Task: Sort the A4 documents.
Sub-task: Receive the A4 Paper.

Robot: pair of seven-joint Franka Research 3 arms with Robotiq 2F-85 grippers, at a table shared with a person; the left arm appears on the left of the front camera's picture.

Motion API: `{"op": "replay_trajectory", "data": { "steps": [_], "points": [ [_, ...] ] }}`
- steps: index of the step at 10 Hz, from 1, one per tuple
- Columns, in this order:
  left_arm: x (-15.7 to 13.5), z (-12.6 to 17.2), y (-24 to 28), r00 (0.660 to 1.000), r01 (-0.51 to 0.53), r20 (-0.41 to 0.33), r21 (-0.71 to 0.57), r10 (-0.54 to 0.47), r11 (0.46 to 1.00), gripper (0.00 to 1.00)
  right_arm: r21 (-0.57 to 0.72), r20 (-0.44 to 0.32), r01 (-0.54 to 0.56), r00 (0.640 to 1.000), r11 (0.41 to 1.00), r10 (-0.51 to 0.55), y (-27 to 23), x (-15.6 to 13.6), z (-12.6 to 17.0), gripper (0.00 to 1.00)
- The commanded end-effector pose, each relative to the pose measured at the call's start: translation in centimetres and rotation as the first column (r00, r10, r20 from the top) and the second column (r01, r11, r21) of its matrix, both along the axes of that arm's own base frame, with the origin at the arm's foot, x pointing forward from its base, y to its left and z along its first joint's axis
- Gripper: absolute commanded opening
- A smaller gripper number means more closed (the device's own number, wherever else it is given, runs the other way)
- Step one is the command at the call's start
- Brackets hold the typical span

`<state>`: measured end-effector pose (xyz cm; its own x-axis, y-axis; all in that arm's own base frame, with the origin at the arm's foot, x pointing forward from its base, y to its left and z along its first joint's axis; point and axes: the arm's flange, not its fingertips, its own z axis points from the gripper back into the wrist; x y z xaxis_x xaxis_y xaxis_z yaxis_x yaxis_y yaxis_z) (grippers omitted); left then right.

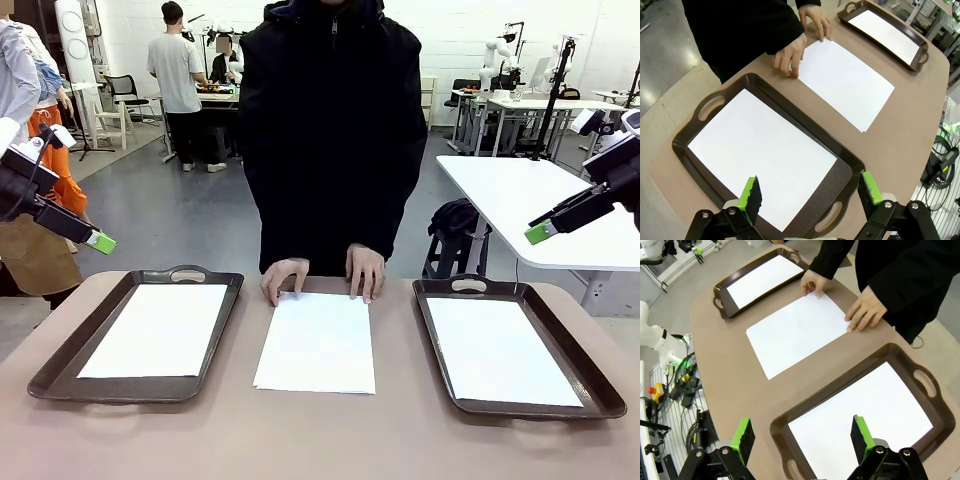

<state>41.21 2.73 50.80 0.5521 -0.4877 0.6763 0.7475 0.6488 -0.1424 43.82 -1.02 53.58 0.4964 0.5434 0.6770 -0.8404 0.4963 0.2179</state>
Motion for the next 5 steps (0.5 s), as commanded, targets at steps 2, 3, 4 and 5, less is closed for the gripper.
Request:
{"op": "replay_trajectory", "data": {
  "steps": [2, 3, 4, 5],
  "points": [
    [-0.12, -0.09, 0.02, 1.0, 0.008, 0.003, 0.013, -0.008, 1.0, 1.0, -0.005, 0.004, 0.002, 1.0, 1.0, -0.002, 0.07, 0.07, 0.0, 1.0],
    [-0.12, -0.09, 0.02, 1.0, 0.008, 0.003, 0.013, -0.008, 1.0, 1.0, -0.005, 0.004, 0.002, 1.0, 1.0, -0.002, 0.07, 0.07, 0.0, 1.0],
    [-0.12, -0.09, 0.02, 1.0, 0.008, 0.003, 0.013, -0.008, 1.0, 1.0, -0.005, 0.004, 0.002, 1.0, 1.0, -0.002, 0.07, 0.07, 0.0, 1.0],
    [-0.12, -0.09, 0.02, 1.0, 0.008, 0.003, 0.013, -0.008, 1.0, 1.0, -0.005, 0.004, 0.002, 1.0, 1.0, -0.002, 0.07, 0.07, 0.0, 1.0]
  ]
}}
